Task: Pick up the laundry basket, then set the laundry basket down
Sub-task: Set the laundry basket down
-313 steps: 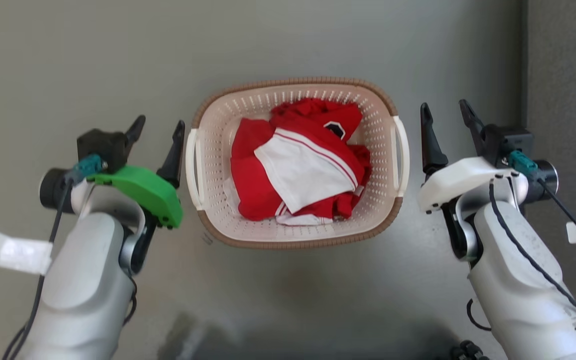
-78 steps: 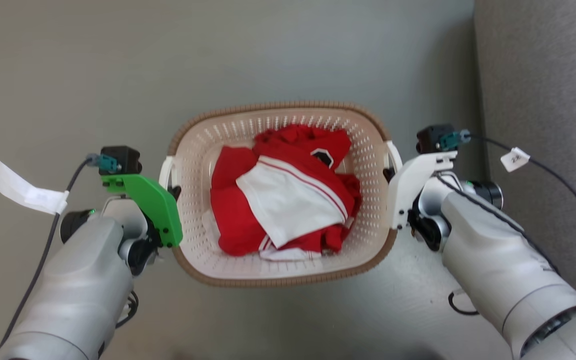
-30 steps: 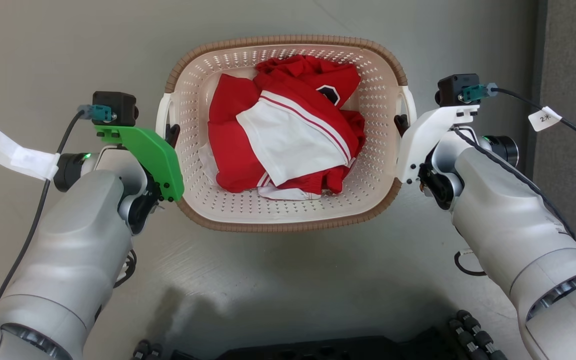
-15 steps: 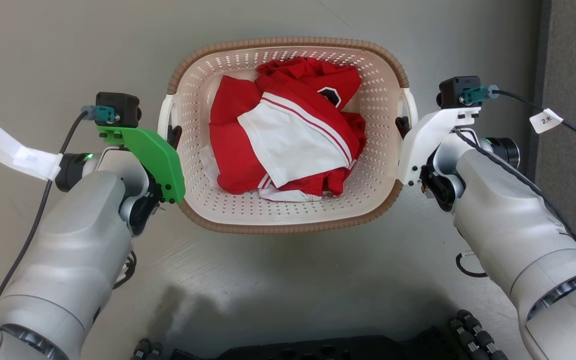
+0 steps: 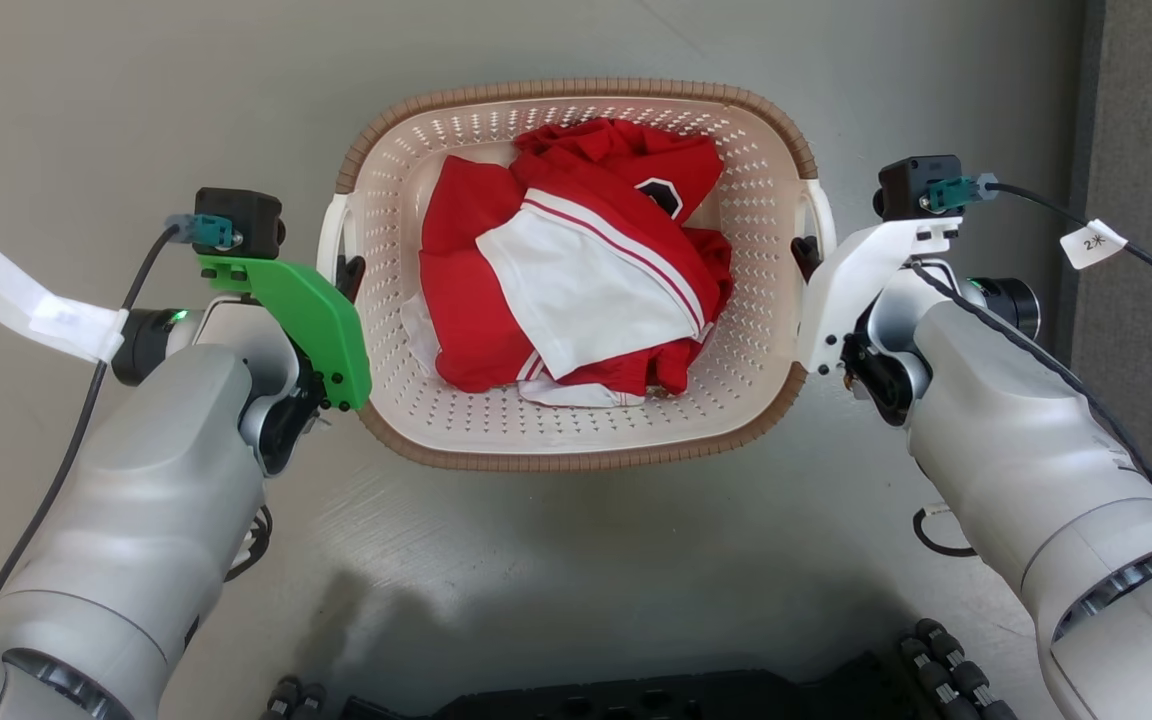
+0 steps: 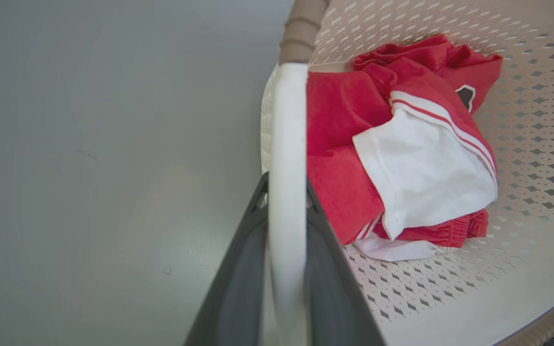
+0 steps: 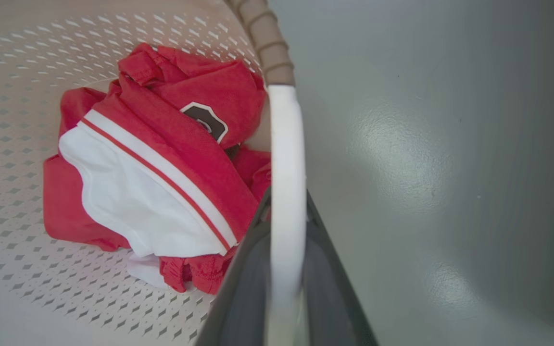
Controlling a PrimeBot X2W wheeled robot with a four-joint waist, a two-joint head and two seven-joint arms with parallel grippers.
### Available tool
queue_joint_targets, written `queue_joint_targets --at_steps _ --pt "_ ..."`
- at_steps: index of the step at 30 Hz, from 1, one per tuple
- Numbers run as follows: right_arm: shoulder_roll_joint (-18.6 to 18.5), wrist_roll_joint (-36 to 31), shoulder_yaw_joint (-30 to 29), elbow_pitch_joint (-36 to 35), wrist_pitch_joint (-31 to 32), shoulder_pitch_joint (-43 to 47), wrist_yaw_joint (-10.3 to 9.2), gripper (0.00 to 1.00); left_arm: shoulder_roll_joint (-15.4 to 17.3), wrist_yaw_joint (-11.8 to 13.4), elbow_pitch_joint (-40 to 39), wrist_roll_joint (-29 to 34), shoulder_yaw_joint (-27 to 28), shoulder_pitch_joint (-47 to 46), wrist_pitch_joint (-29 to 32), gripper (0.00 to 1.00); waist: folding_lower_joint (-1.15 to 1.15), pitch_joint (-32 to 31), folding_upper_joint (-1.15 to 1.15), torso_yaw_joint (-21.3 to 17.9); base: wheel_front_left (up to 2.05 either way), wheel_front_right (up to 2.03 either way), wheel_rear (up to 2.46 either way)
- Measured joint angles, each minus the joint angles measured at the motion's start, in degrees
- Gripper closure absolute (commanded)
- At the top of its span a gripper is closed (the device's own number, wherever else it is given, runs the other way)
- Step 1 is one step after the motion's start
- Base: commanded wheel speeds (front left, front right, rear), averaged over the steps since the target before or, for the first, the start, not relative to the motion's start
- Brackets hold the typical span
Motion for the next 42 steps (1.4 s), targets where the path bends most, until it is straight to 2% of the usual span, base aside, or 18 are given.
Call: queue_joint_targets --at_steps 1,2,4,5,6,8,18,35,42 --pt "0.01 0.00 0.00 0.04 0.01 0.00 0.03 1.00 0.01 0.00 -0.05 -0.12 -0.08 0.00 0.04 1.00 0.00 -0.03 0.00 0.01 0.00 0.00 0.00" --pt "0.00 0.01 0.01 0.09 0.02 0.00 0.04 0.85 0.01 0.01 -0.16 -0.21 -0.19 0.00 0.38 0.98 0.00 -0.06 0.00 0.02 0.00 0.00 0.00" --pt "-0.04 0.10 0.00 0.23 0.02 0.01 0.05 0.44 0.04 0.01 -0.21 -0.76 -0.46 0.00 0.66 0.58 0.00 -0.08 0.00 0.04 0.00 0.00 0.00" --pt "-0.19 0.21 -0.01 0.33 0.02 0.01 0.05 0.04 0.10 0.01 -0.25 -1.11 -0.49 0.01 0.90 0.11 0.00 -0.10 0.00 0.05 0.00 0.00 0.00" --pt "-0.49 0.46 -0.04 0.42 0.00 0.01 0.07 0.00 0.37 0.00 -0.33 -1.31 -0.62 0.01 1.14 0.00 0.00 -0.12 0.00 0.06 0.00 0.00 0.00" --pt "-1.59 0.65 -0.21 0.57 -0.25 0.02 0.54 0.00 1.25 0.00 -0.44 -1.49 -0.99 0.01 1.09 0.00 0.00 -0.25 0.00 0.10 0.00 0.00 0.00" --pt "-1.52 1.63 -0.11 0.83 -0.90 0.74 1.74 0.00 1.80 0.00 -1.09 -3.70 -1.04 0.25 -0.37 0.00 -0.01 -1.90 0.00 0.37 0.00 0.00 0.00" --pt "-1.35 -0.24 2.52 0.20 -8.79 6.34 2.50 0.00 1.96 0.00 0.14 -2.88 -1.88 6.84 -12.11 0.00 -0.01 -9.82 0.00 0.72 0.00 0.00 0.00" --pt "-1.32 -0.44 2.59 0.11 -11.07 9.17 2.48 0.00 2.26 0.00 0.79 -2.78 -1.66 9.38 -13.16 0.00 -0.01 -14.24 0.00 0.49 0.00 0.00 0.00"
